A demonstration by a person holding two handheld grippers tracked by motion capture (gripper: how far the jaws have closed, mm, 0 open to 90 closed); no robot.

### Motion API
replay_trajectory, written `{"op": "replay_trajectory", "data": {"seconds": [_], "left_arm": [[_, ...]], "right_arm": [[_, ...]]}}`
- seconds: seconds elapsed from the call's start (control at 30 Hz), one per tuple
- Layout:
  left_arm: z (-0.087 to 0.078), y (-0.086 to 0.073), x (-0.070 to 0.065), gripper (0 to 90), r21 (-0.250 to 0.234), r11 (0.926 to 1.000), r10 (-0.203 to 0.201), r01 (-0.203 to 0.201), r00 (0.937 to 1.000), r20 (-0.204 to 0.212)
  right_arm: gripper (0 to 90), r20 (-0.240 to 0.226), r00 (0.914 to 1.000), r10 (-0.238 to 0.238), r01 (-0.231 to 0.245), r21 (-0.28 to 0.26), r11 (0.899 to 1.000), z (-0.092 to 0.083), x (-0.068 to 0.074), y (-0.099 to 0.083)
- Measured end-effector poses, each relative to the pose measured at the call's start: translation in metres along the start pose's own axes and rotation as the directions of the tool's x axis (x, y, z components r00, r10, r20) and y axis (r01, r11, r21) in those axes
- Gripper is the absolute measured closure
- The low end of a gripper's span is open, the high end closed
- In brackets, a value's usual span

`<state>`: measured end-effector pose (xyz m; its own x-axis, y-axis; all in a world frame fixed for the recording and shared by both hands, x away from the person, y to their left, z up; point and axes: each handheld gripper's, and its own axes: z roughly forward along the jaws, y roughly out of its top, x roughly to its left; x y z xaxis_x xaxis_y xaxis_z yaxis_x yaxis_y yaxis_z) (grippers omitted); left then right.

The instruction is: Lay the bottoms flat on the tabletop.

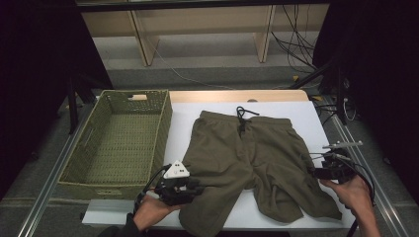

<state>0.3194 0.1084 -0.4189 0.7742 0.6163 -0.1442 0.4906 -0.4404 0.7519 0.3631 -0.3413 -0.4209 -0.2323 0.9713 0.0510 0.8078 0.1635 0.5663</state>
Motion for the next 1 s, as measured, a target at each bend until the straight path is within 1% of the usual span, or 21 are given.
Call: {"op": "replay_trajectory", "data": {"seconds": [0.07, 0.1, 0.13, 0.23, 0.3, 0.33, 0.37, 0.4, 0.47, 0.5, 0.53, 0.57, 0.6, 0.63, 0.7, 0.77, 0.8, 0.83, 0.9, 0.93, 1.0], "left_arm": [[0.006, 0.012, 0.003, 54.7, 0.0, 1.0, -0.002, 0.002, 0.9993, -0.038], [0.01, 0.018, 0.005, 51.3, 0.002, 1.0, -0.009, 0.009, 0.9975, -0.07], [0.015, 0.023, 0.007, 47.8, 0.002, 0.9998, -0.018, 0.018, 0.9955, -0.094], [0.03, 0.035, 0.013, 40.5, 0.049, 0.9987, -0.007, 0.014, 0.9905, -0.137], [0.041, 0.04, 0.017, 36.8, 0.089, 0.9953, -0.026, 0.039, 0.9902, -0.137], [0.047, 0.041, 0.019, 35.3, 0.104, 0.9937, -0.028, 0.044, 0.9888, -0.147], [0.052, 0.041, 0.022, 34.8, 0.111, 0.9924, -0.035, 0.052, 0.9876, -0.153], [0.058, 0.042, 0.025, 34.4, 0.126, 0.9902, -0.041, 0.06, 0.988, -0.149], [0.067, 0.041, 0.029, 32.4, 0.168, 0.984, -0.035, 0.06, 0.9879, -0.151], [0.071, 0.04, 0.032, 31.7, 0.189, 0.98, -0.034, 0.062, 0.9881, -0.15], [0.074, 0.038, 0.034, 32.0, 0.197, 0.9782, -0.037, 0.066, 0.9888, -0.145], [0.077, 0.037, 0.035, 34.1, 0.207, 0.9762, -0.036, 0.064, 0.9899, -0.137], [0.078, 0.034, 0.036, 38.4, 0.219, 0.9745, -0.022, 0.051, 0.9913, -0.13], [0.079, 0.033, 0.037, 45.2, 0.223, 0.9741, -0.009, 0.037, 0.9918, -0.128], [0.08, 0.029, 0.039, 64.6, 0.233, 0.9719, -0.004, 0.032, 0.9931, -0.117], [0.08, 0.026, 0.04, 80.5, 0.242, 0.97, -0.002, 0.025, 0.9953, -0.097], [0.079, 0.025, 0.039, 86.8, 0.248, 0.9686, 0.005, 0.017, 0.9964, -0.085], [0.079, 0.024, 0.038, 88.4, 0.257, 0.9664, 0.012, 0.009, 0.997, -0.077], [0.077, 0.022, 0.036, 89.2, 0.258, 0.9662, 0.017, 0.0, 0.9979, -0.063], [0.075, 0.021, 0.035, 89.4, 0.254, 0.9673, 0.016, -0.002, 0.9983, -0.055], [0.07, 0.018, 0.031, 89.4, 0.243, 0.97, 0.02, -0.01, 0.999, -0.04]], "right_arm": [[38.5, -0.009, 0.9999, -0.008, 0.008, -0.012, 1.0, 0.003, -0.004, 0.009], [38.2, -0.011, 0.9999, 0.002, -0.002, -0.016, 1.0, 0.006, -0.005, 0.014], [37.2, -0.017, 0.9999, -0.001, 0.0, -0.017, 1.0, 0.009, -0.006, 0.018], [35.1, -0.022, 0.9998, -0.004, 0.004, -0.007, 1.0, 0.02, -0.007, 0.027], [34.5, -0.024, 0.9997, -0.004, 0.004, 0.001, 1.0, 0.028, -0.007, 0.032], [34.4, -0.003, 0.998, -0.063, 0.063, 0.019, 0.998, 0.031, -0.011, 0.033], [33.8, -0.01, 0.9977, -0.068, 0.068, 0.026, 0.997, 0.034, -0.011, 0.034], [33.1, -0.013, 0.998, -0.062, 0.062, 0.027, 0.998, 0.037, -0.011, 0.035], [31.9, -0.018, 0.9975, -0.069, 0.07, 0.045, 0.997, 0.042, -0.011, 0.036], [31.2, -0.017, 0.9965, -0.081, 0.082, 0.051, 0.995, 0.043, -0.011, 0.036], [31.2, -0.018, 0.9966, -0.08, 0.081, 0.056, 0.995, 0.045, -0.011, 0.036], [31.1, -0.017, 0.9965, -0.083, 0.083, 0.059, 0.995, 0.047, -0.011, 0.036], [31.4, -0.015, 0.997, -0.076, 0.076, 0.064, 0.995, 0.048, -0.011, 0.036], [33.9, -0.013, 0.9967, -0.08, 0.081, 0.072, 0.994, 0.05, -0.012, 0.037], [46.0, -0.004, 0.9972, -0.075, 0.075, 0.088, 0.993, 0.054, -0.013, 0.037], [57.4, -0.017, 0.9977, -0.065, 0.067, 0.107, 0.992, 0.057, -0.013, 0.037], [64.5, -0.022, 0.9974, -0.069, 0.071, 0.117, 0.991, 0.058, -0.012, 0.036], [71.4, -0.025, 0.997, -0.073, 0.075, 0.136, 0.988, 0.059, -0.01, 0.035], [81.7, -0.025, 0.9954, -0.092, 0.095, 0.148, 0.984, 0.058, -0.007, 0.034], [85.5, -0.023, 0.9948, -0.099, 0.101, 0.154, 0.983, 0.057, -0.006, 0.033], [88.2, -0.025, 0.9945, -0.101, 0.104, 0.16, 0.982, 0.055, -0.004, 0.03]]}}
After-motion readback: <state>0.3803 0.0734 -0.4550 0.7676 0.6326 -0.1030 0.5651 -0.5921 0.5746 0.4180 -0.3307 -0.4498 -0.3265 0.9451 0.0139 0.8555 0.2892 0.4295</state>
